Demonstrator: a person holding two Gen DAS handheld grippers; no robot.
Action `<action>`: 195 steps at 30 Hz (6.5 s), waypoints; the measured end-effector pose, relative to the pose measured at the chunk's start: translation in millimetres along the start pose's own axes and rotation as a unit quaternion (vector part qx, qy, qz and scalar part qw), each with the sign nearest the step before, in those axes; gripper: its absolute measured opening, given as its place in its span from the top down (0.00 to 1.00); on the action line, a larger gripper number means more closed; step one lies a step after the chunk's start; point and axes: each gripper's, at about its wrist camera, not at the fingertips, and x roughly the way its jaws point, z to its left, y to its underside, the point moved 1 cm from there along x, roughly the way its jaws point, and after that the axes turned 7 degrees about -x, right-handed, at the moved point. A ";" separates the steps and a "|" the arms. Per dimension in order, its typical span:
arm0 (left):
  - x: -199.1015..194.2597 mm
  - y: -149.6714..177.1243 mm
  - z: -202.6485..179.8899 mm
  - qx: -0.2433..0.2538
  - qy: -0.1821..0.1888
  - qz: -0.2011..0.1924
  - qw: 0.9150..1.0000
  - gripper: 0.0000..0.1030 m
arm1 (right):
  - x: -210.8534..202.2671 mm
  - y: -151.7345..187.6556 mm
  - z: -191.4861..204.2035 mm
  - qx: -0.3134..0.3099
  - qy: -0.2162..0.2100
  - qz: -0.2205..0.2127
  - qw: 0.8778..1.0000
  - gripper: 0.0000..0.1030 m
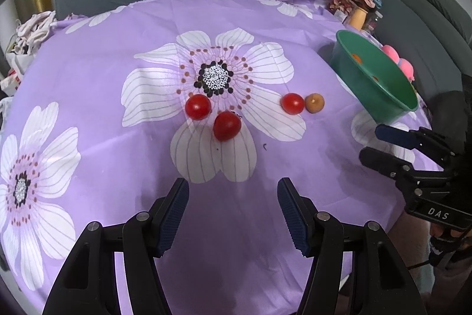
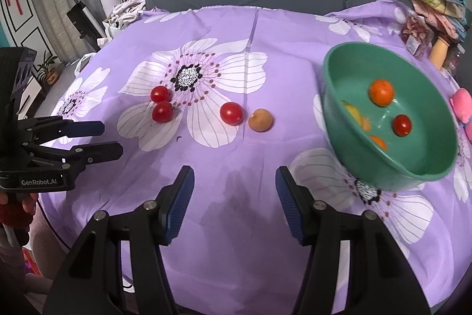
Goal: Organize fruits
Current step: 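Withdraw both tools back toward the remaining cherry tomatoes, then close the left tool on a red cherry tomato while the right tool closes on another red one, then carry the red tomato with the left tool over the bowl while the right tool carries its red tomato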
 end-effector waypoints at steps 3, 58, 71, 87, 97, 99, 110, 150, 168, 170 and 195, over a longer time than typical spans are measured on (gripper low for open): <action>4.1 -5.8 1.0 0.004 0.002 0.001 1.000 0.40 | 10.6 -5.7 2.0 -0.001 -0.012 0.007 1.000 0.45; 45.9 -39.3 -6.8 0.041 0.018 0.037 0.998 0.73 | 64.1 -54.9 -5.0 -0.028 -0.030 0.030 0.999 0.72; 13.1 -28.3 -17.4 0.028 0.036 0.011 0.999 0.73 | 15.0 -34.6 15.2 -0.041 -0.016 -0.015 0.999 0.72; -12.1 -20.9 -47.6 0.056 0.039 -0.010 0.998 0.73 | -19.7 -16.9 14.8 -0.042 -0.006 -0.049 0.998 0.72; -19.2 -22.4 -68.2 0.083 0.039 -0.016 0.996 0.73 | -34.7 -12.2 6.7 -0.037 0.008 -0.072 0.997 0.72; -19.9 -22.5 -70.5 0.087 0.039 -0.016 0.995 0.73 | -37.1 -11.2 3.4 -0.034 0.009 -0.076 0.997 0.72; -21.4 -26.6 -91.6 0.110 0.040 -0.017 0.993 0.73 | -44.0 -5.7 -12.0 -0.017 0.015 -0.089 0.996 0.72; 13.0 -73.0 -166.3 0.176 0.071 -0.012 0.982 0.73 | -45.6 4.8 -85.7 0.054 0.051 -0.102 0.992 0.72; 42.2 -96.2 -203.4 0.203 0.084 0.004 0.975 0.73 | -38.3 4.7 -117.2 0.084 0.070 -0.103 0.989 0.72; 45.7 -97.4 -206.0 0.205 0.083 0.008 0.975 0.73 | -37.2 5.1 -119.0 0.087 0.072 -0.102 0.988 0.72; 85.7 -98.1 -219.6 0.232 0.045 0.036 0.971 0.73 | -21.5 9.4 -139.8 0.112 0.080 -0.081 0.987 0.72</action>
